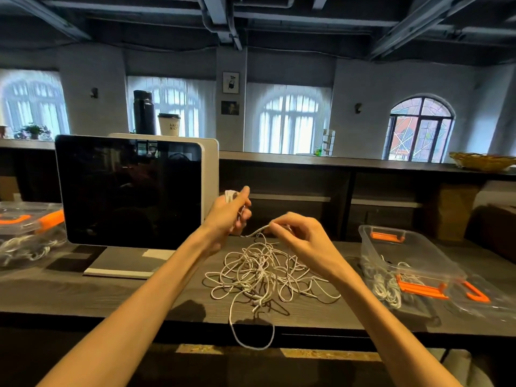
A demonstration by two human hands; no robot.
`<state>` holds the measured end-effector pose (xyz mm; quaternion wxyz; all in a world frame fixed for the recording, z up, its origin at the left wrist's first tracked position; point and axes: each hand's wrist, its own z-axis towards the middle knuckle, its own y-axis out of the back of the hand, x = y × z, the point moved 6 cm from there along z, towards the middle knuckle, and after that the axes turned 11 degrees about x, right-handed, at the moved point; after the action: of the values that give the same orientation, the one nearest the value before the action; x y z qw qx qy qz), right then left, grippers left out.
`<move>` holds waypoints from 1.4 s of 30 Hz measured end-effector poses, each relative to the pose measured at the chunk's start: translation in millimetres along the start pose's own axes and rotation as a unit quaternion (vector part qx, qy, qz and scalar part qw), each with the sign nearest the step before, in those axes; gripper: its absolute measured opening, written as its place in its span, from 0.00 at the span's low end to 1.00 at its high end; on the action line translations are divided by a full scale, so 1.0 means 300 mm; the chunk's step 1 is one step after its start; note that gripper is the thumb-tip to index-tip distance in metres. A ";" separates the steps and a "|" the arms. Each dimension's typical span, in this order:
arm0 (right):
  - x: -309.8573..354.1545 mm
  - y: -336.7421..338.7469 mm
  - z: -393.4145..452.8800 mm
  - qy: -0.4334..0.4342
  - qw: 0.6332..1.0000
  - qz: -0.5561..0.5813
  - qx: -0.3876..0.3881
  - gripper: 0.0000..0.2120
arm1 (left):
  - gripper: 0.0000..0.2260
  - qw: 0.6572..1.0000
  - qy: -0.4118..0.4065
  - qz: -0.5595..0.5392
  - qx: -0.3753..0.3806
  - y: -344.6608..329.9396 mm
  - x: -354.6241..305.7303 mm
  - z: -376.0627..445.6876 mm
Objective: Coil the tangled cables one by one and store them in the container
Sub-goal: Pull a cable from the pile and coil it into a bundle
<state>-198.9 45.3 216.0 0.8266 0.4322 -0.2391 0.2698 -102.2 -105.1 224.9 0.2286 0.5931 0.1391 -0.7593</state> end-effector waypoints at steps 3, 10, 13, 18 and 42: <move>0.035 0.013 0.056 0.017 0.998 -0.066 -0.007 0.08 | 0.22 0.994 0.022 0.100 0.042 -0.071 0.005 0.010; 0.056 0.041 0.111 0.029 0.997 -0.071 -0.027 0.08 | 0.34 0.991 0.055 0.052 0.110 -0.131 0.008 0.026; 0.053 0.048 0.116 0.028 0.998 -0.048 -0.021 0.07 | 0.34 0.981 0.084 -0.039 0.170 -0.151 0.035 0.016; 0.056 0.059 0.126 0.021 1.000 -0.016 -0.013 0.10 | 0.35 0.951 0.115 -0.166 0.234 -0.171 0.086 0.002; -0.011 0.053 0.098 -0.042 0.997 -0.050 -0.038 0.14 | 0.18 0.965 -0.037 -0.261 -0.005 -0.010 -0.024 0.109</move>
<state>-216.5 27.1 238.3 0.8441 0.4226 -0.2616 0.2010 -129.8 -117.0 240.2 0.0302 0.5063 0.2840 -0.8136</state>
